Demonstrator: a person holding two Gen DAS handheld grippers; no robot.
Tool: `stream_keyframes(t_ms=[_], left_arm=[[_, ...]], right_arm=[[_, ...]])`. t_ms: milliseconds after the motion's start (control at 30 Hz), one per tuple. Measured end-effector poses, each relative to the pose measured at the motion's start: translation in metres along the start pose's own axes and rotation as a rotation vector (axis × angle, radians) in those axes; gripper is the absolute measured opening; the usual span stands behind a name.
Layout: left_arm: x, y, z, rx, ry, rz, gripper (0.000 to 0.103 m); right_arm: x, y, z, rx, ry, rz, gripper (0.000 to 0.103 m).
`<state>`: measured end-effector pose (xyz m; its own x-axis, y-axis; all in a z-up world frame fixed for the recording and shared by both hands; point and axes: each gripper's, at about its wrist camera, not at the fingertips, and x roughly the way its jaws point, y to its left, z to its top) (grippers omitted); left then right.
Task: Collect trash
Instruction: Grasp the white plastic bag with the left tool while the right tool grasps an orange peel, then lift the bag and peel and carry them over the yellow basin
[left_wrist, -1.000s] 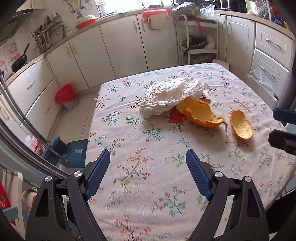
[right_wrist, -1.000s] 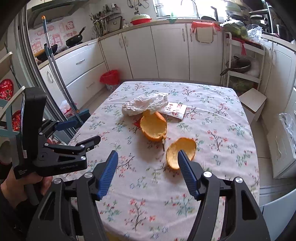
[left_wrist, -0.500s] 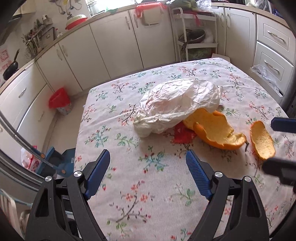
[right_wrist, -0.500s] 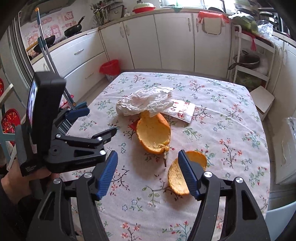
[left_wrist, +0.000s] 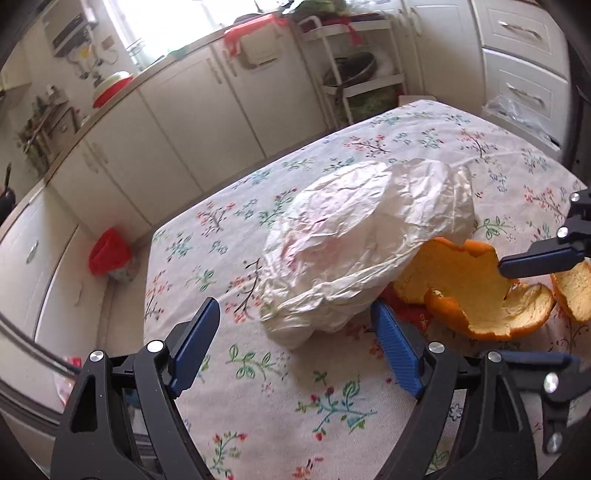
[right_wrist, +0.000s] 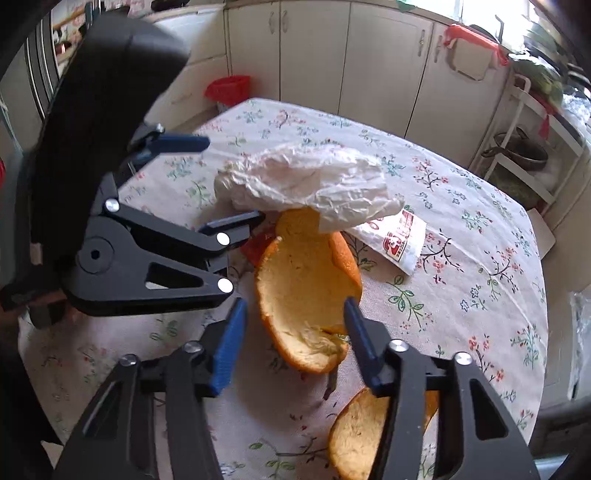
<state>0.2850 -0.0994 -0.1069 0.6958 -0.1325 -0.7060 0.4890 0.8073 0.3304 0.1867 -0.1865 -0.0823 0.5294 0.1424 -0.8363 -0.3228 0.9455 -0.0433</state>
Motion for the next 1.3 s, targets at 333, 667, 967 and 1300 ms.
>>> stream_keyframes(t_ms=[333, 667, 967, 1300], left_arm=[[0.001, 0.008, 0.004, -0.120, 0.043, -0.106, 0.042], [-0.016, 0.040, -0.013, -0.290, 0.071, -0.169, 0.041], [-0.037, 0.048, -0.023, -0.304, 0.082, -0.131, 0.041], [-0.059, 0.031, -0.029, -0.243, 0.070, -0.094, 0.041]], right_arm=[[-0.012, -0.018, -0.002, 0.077, -0.022, 0.063, 0.009], [-0.041, -0.017, 0.002, 0.148, -0.127, 0.177, 0.009], [-0.045, -0.005, 0.000, 0.091, -0.130, 0.197, 0.009], [-0.053, 0.023, -0.016, 0.006, -0.112, 0.205, 0.009]])
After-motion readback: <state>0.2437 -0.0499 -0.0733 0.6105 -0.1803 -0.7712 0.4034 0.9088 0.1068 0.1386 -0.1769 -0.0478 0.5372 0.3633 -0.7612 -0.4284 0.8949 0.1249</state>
